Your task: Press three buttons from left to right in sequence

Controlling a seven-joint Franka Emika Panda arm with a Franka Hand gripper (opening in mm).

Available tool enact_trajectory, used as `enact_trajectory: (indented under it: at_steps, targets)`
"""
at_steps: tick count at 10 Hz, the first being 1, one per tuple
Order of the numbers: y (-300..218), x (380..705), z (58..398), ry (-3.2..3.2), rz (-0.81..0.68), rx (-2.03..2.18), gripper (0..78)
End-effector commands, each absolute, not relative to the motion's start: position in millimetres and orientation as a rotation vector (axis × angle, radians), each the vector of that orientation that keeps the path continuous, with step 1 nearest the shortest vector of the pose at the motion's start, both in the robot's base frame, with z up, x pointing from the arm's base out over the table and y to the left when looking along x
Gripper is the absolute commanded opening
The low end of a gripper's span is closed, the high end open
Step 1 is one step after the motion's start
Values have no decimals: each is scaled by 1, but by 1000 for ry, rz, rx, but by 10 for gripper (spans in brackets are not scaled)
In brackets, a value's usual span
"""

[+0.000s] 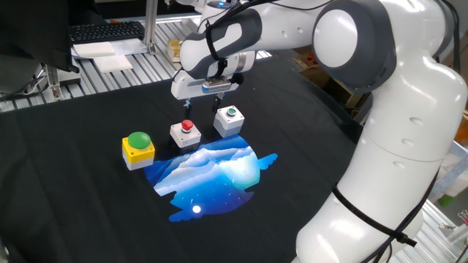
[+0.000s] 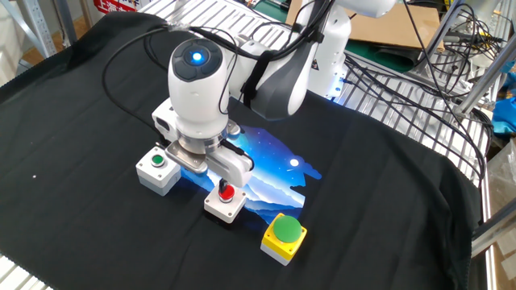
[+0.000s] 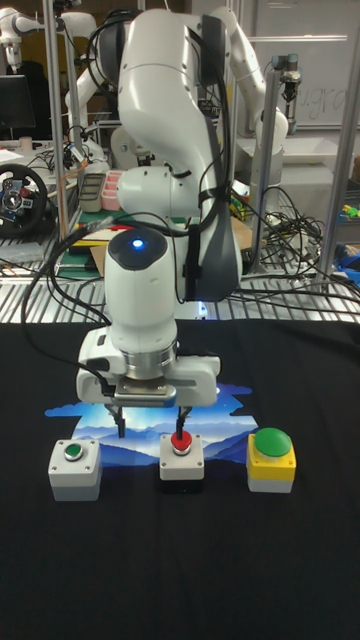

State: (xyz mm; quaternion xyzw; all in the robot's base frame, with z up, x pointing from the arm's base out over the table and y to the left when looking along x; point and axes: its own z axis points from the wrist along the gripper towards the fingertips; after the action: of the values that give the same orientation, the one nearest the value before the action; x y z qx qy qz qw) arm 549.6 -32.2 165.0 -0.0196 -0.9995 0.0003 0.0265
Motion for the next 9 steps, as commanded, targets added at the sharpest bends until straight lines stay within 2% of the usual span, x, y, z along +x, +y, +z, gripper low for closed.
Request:
enact_trajectory:
  at_steps: [1,9]
  targets:
    - [-32,550,158,-3090,-2,-60,775]
    - [-31,548,157,-3075,0,-5,775]
